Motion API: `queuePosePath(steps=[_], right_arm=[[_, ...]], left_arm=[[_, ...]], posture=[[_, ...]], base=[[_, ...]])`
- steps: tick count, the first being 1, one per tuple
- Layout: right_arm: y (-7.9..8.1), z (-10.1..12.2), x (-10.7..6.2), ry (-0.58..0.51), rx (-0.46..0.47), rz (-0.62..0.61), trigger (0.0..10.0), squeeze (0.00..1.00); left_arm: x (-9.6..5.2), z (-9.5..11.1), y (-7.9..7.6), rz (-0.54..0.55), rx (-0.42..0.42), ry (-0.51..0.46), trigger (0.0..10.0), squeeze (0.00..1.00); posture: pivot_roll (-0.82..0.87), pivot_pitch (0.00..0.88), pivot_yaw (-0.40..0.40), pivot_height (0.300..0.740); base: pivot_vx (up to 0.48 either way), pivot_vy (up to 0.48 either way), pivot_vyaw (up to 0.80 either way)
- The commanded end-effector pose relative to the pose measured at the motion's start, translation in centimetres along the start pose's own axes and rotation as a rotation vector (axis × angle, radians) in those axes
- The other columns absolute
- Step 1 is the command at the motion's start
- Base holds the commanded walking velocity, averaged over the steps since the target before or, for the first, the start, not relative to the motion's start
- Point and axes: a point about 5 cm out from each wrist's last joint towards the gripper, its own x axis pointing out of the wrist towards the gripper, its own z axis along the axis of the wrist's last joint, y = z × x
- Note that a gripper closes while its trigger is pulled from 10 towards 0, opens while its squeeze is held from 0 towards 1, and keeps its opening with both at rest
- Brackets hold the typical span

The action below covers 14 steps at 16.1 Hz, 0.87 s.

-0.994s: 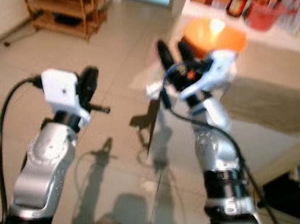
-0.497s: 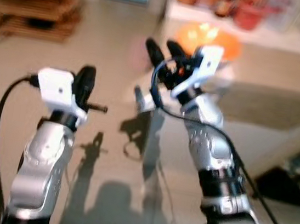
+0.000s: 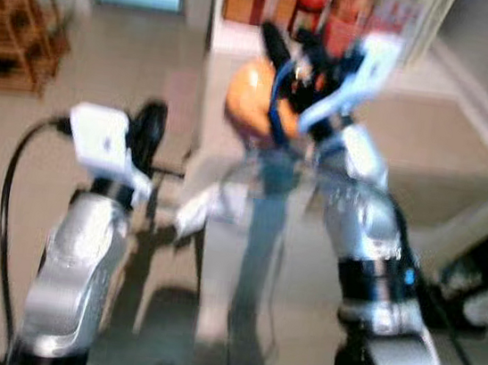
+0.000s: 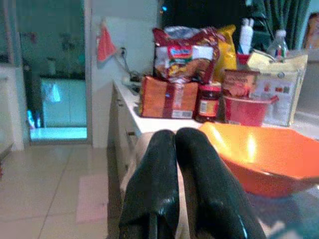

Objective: Setting the table

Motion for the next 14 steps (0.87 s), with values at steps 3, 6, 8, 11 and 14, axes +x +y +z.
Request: queuePosePath(steps=[3, 6, 8, 11, 14], right_arm=[[-2.8, 1.4, 0.4, 0.068, -0.118, -0.176, 10.0, 0.0], [-5.6, 1.0, 0.5, 0.34, -0.34, -0.361, 10.0, 0.0], [-7.1, 0.9, 0.0, 0.427, -0.177, -0.453, 10.0, 0.0], [-6.3, 0.3, 0.2, 0.447, 0.043, -0.398, 10.0, 0.0], [-7.0, 0.0, -0.3, 0.489, 0.071, -0.459, 10.0, 0.0]], left_arm=[[0.4, 0.7, -0.7, -0.014, -0.012, -0.025, 10.0, 0.0], [0.5, 1.1, -0.2, 0.005, 0.004, -0.038, 10.0, 0.0], [0.4, 1.3, 0.3, 0.01, 0.047, -0.043, 10.0, 0.0], [0.3, 1.3, 0.3, -0.001, 0.072, -0.039, 10.0, 0.0], [0.2, 1.2, 0.0, -0.017, 0.084, -0.034, 10.0, 0.0]], posture=[[0.02, 0.07, -0.024, 0.74], [0.02, 0.071, -0.025, 0.74], [0.02, 0.073, -0.027, 0.74], [0.02, 0.072, -0.027, 0.74], [0.03, 0.074, -0.026, 0.74]], base=[[0.313, 0.0, 0.0], [0.0, 0.0, 0.0], [0.0, 0.0, 0.0], [0.0, 0.0, 0.0], [0.0, 0.0, 0.0]])
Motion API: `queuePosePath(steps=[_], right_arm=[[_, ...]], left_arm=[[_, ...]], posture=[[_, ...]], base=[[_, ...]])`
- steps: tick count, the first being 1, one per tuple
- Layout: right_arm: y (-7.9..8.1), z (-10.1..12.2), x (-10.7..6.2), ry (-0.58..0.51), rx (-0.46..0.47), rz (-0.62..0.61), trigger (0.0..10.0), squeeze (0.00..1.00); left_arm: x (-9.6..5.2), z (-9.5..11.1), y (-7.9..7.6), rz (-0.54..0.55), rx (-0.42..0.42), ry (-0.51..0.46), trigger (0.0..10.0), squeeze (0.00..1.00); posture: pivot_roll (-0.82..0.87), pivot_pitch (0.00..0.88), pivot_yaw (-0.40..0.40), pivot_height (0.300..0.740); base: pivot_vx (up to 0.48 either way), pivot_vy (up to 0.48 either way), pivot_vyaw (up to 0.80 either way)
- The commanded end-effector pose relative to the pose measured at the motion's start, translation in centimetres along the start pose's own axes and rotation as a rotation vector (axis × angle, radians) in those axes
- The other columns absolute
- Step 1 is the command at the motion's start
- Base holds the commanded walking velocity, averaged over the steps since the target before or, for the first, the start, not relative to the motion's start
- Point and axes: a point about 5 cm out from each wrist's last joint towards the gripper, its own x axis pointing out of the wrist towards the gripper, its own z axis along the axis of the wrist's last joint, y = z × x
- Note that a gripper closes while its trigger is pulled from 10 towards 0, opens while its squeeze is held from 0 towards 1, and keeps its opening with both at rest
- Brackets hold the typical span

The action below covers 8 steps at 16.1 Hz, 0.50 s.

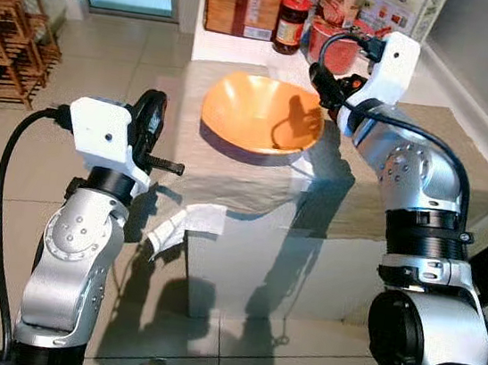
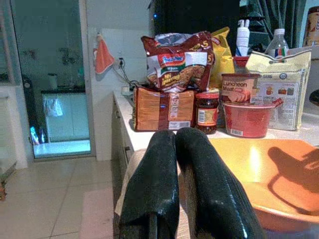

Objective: Setting the table

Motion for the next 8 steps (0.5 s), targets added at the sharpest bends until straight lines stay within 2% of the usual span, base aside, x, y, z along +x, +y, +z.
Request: queuePosePath(steps=[1, 2, 3, 7, 8], right_arm=[[-1.0, -0.6, 0.0, 0.078, 0.056, -0.063, 10.0, 0.25], [-1.5, -1.1, 0.0, 0.107, 0.065, -0.094, 10.0, 0.68], [-1.8, -1.5, 0.0, 0.123, 0.064, -0.116, 10.0, 1.0], [-2.1, -1.6, 0.0, 0.145, 0.065, -0.127, 10.0, 1.0], [-1.6, -2.1, 0.0, 0.179, 0.077, -0.091, 10.0, 0.82]], left_arm=[[-0.3, 0.2, -0.7, -0.032, 0.001, -0.004, 10.0, 0.0], [-0.3, 0.1, -0.8, -0.039, 0.003, -0.001, 10.0, 0.0], [-0.4, 0.1, -0.9, -0.041, 0.003, 0.0, 10.0, 0.0], [-0.4, 0.0, -0.9, -0.044, 0.002, 0.003, 10.0, 0.0], [-0.4, 0.0, -1.0, -0.044, -0.003, 0.003, 10.0, 0.0]], posture=[[0.03, 0.075, -0.026, 0.74], [0.03, 0.076, -0.026, 0.74], [0.03, 0.077, -0.027, 0.74], [0.02, 0.078, -0.024, 0.74], [0.02, 0.077, -0.024, 0.74]], base=[[0.0, 0.0, 0.0], [0.0, 0.0, 0.0], [0.0, 0.0, 0.0], [0.0, 0.0, 0.0], [0.0, 0.0, 0.0]])
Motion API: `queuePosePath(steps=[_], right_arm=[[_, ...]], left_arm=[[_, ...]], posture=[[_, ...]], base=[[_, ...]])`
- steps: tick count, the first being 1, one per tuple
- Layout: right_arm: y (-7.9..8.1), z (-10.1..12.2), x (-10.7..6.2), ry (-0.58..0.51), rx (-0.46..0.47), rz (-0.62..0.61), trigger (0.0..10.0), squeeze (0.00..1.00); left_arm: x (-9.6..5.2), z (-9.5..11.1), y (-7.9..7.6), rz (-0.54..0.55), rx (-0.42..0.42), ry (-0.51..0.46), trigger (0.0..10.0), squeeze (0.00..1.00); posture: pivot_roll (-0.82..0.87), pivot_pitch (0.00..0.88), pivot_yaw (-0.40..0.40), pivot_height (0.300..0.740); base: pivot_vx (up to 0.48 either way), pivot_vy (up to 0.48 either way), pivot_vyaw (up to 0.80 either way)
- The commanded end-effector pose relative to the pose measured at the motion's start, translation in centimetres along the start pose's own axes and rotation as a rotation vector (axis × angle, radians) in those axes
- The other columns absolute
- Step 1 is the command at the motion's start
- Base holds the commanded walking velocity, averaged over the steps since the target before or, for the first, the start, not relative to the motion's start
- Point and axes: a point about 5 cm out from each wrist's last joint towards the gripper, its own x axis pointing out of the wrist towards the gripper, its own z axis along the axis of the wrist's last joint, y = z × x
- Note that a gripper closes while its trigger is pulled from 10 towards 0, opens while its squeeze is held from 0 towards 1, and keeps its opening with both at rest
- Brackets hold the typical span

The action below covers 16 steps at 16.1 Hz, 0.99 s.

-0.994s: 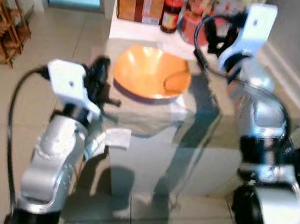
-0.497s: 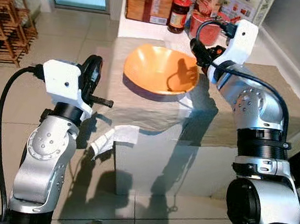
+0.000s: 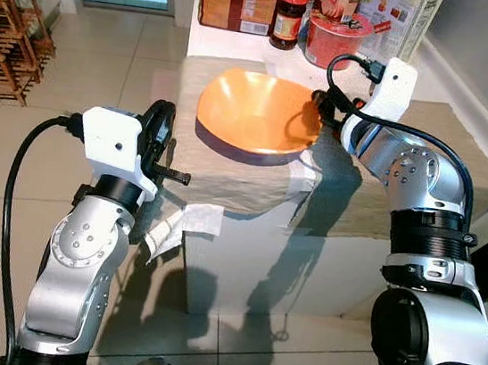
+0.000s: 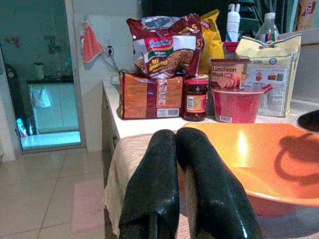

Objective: Setting the table

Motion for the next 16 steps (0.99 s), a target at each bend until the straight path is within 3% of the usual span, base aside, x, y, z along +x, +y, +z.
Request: queuePosePath(steps=[1, 3, 7, 8, 9, 16], right_arm=[[0.6, -1.4, 0.1, 0.091, 0.025, 0.06, 10.0, 0.0], [0.8, -2.9, 0.2, 0.169, 0.076, 0.093, 10.0, 0.0], [0.4, -2.7, 0.0, 0.188, 0.148, 0.104, 10.0, 0.0], [0.3, -2.7, 0.0, 0.195, 0.156, 0.104, 2.5, 0.0], [0.2, -2.8, -0.1, 0.203, 0.173, 0.105, 0.0, 0.0], [0.4, -2.3, -0.4, 0.21, 0.26, 0.127, 0.0, 0.0]], left_arm=[[0.1, 0.6, -0.5, -0.021, -0.003, -0.023, 10.0, 0.0], [0.1, 0.6, -0.9, -0.032, 0.0, -0.023, 10.0, 0.0], [0.0, 0.5, -0.9, -0.033, 0.001, -0.018, 10.0, 0.0], [0.0, 0.5, -0.9, -0.033, 0.002, -0.018, 10.0, 0.0], [0.0, 0.5, -0.9, -0.032, -0.001, -0.018, 10.0, 0.0], [0.0, 0.5, -1.1, -0.033, -0.001, -0.015, 10.0, 0.0]], posture=[[0.02, 0.079, -0.023, 0.74], [0.02, 0.081, -0.024, 0.74], [0.01, 0.086, -0.022, 0.74], [0.01, 0.086, -0.022, 0.74], [0.01, 0.087, -0.023, 0.74], [0.01, 0.087, -0.023, 0.74]], base=[[0.0, 0.0, 0.0], [0.0, 0.0, 0.0], [0.0, 0.0, 0.0], [0.0, 0.0, 0.0], [0.0, 0.0, 0.0], [0.0, 0.0, 0.0]])
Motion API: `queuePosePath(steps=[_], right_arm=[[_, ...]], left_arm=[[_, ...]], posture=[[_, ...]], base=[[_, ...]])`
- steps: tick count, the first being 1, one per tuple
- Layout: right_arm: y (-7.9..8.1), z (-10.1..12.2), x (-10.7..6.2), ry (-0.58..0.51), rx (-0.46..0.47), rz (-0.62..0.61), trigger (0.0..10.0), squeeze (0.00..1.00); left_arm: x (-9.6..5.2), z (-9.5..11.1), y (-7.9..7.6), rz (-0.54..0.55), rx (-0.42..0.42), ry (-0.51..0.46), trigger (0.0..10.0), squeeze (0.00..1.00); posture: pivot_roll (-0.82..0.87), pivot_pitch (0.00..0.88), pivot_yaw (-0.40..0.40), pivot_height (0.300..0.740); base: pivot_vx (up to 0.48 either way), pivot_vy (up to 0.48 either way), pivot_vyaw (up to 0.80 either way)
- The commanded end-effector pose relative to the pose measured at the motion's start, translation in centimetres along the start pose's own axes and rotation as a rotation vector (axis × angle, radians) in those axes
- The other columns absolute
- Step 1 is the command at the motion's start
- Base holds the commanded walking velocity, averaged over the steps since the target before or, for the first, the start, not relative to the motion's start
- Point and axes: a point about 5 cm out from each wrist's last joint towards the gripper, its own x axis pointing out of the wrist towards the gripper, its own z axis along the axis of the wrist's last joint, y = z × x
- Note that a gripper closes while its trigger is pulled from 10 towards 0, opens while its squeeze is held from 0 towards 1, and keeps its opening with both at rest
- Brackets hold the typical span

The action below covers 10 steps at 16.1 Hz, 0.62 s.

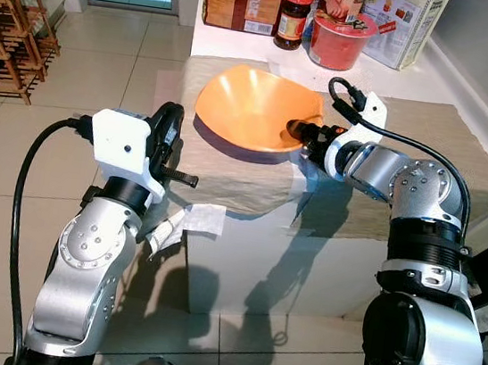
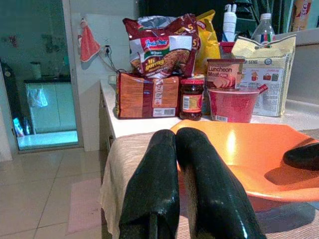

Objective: Setting the table

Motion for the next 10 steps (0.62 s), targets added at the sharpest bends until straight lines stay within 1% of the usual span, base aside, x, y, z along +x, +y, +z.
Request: queuePosePath(steps=[1, 5, 10], right_arm=[[0.8, 0.6, -0.2, -0.006, 0.001, 0.012, 0.0, 0.0], [1.2, 1.4, -0.6, -0.033, 0.006, 0.02, 0.0, 0.0], [1.0, 1.8, -0.7, -0.052, 0.01, 0.002, 0.0, 0.0]], left_arm=[[0.1, 0.5, -0.3, -0.017, 0.007, -0.015, 10.0, 0.0], [0.2, 0.4, -0.3, -0.016, 0.01, -0.018, 10.0, 0.0], [0.2, 0.5, -0.3, -0.014, 0.012, -0.018, 10.0, 0.0]], posture=[[0.01, 0.085, -0.025, 0.74], [0.01, 0.073, -0.03, 0.74], [0.01, 0.071, -0.03, 0.74]], base=[[0.0, 0.0, 0.0], [0.0, 0.0, 0.0], [0.0, 0.0, 0.0]])
